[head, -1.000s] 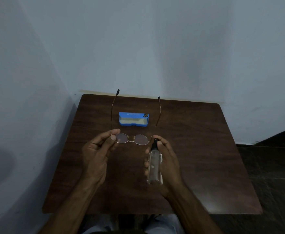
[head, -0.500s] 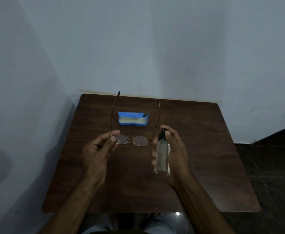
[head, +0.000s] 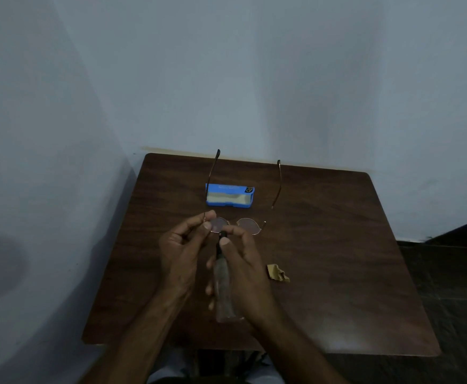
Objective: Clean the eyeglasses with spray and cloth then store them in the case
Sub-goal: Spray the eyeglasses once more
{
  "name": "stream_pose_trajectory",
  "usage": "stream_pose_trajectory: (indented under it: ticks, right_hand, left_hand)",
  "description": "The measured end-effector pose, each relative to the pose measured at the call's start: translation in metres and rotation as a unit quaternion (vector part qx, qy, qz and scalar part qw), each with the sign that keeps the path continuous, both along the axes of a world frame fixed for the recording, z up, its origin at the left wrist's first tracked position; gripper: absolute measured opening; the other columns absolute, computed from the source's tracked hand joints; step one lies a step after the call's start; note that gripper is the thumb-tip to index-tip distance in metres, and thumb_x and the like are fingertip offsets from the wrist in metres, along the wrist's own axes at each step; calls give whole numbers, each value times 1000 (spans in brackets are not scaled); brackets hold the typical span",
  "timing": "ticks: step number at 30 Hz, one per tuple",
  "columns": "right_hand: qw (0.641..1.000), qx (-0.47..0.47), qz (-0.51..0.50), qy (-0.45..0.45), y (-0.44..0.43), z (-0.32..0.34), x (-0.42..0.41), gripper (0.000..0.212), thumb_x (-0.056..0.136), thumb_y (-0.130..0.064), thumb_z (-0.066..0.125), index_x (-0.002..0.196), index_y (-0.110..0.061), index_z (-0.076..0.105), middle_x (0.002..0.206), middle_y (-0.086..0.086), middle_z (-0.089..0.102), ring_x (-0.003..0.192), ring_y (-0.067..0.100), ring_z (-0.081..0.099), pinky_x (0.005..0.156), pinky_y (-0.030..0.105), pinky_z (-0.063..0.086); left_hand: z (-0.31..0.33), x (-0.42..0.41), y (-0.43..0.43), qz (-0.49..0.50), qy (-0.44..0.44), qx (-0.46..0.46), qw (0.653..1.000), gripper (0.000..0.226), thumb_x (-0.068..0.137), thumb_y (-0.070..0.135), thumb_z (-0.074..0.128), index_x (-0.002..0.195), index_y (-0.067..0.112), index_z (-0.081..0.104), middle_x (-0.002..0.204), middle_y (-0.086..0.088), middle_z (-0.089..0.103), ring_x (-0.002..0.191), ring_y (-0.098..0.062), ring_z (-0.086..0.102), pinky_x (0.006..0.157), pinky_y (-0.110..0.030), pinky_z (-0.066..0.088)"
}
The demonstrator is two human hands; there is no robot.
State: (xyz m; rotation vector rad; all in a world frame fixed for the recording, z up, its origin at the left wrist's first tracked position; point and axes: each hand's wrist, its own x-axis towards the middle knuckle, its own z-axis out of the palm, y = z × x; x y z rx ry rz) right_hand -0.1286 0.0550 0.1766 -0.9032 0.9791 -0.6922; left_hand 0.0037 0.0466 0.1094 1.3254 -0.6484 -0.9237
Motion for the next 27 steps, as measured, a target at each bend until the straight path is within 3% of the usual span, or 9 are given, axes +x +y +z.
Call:
stream_pose_trajectory:
  ticks: [2,7,10,11,13,15,19,21,27]
  right_hand:
    - [1000,-9,-5,1,-3,0,7,20,107,-36,48,127,-31,51,93,13,69,57,27,64,49,33,53]
    - [999,-14,-46,-1,-8,1,21,19,108,-31,48,126,-23,50,87,15,66,55,26,62,44,31,52]
    - [998,-22,-50,5,-9,2,28,15,109,-29,47,121,-22,52,82,14,66,52,26,60,43,30,52]
    - [999,-23,-47,6,-10,2,30,15,109,-30,47,121,-23,52,80,13,66,52,27,60,42,30,52]
    - [999,-26,-43,6,-11,2,32,14,109,-30,47,120,-23,52,77,13,66,51,27,59,41,30,52]
    - [999,-28,-42,5,-12,2,34,13,109,-29,48,118,-23,53,79,12,66,51,26,60,41,30,52]
    - [998,-15,-58,-14,-13,1,37,12,109,-30,47,117,-23,53,78,12,66,51,26,60,43,31,52]
    - [998,-3,-59,-20,-15,1,38,15,109,-30,46,120,-22,52,78,12,66,51,25,60,44,31,52]
    - [995,12,-87,-42,-19,5,37,15,109,-27,47,119,-17,52,70,5,67,46,21,60,40,29,52]
  left_hand:
    - [0,0,0,-6,5,3,1000,24,99,2,66,119,11,76,121,6,80,90,-13,77,69,-22,63]
    - [2,0,3,-8,13,7,1000,25,99,4,66,121,11,75,118,5,80,92,-13,77,70,-24,64]
    - [6,0,6,-17,38,1,999,24,92,20,71,115,19,79,96,-7,81,56,-23,65,45,-26,55]
    - [6,1,6,-18,44,-3,999,27,90,24,72,116,19,79,91,-20,77,45,-20,59,39,-24,51]
    - [5,4,6,-16,45,-8,999,30,91,22,71,119,13,77,86,-27,74,37,-7,53,35,-20,45]
    - [4,6,5,-19,41,-8,999,30,93,18,70,121,10,76,86,-22,76,38,-3,54,37,-18,45]
    - [4,7,6,-31,58,-10,998,29,94,18,70,121,11,76,66,-1,70,36,-6,53,35,-20,44]
    - [3,9,6,-35,53,-9,998,25,97,13,69,121,11,76,63,1,68,36,-6,52,35,-20,44]
    - [-1,12,3,-30,13,11,999,24,98,9,69,121,12,76,83,-2,78,53,-5,64,49,-18,54]
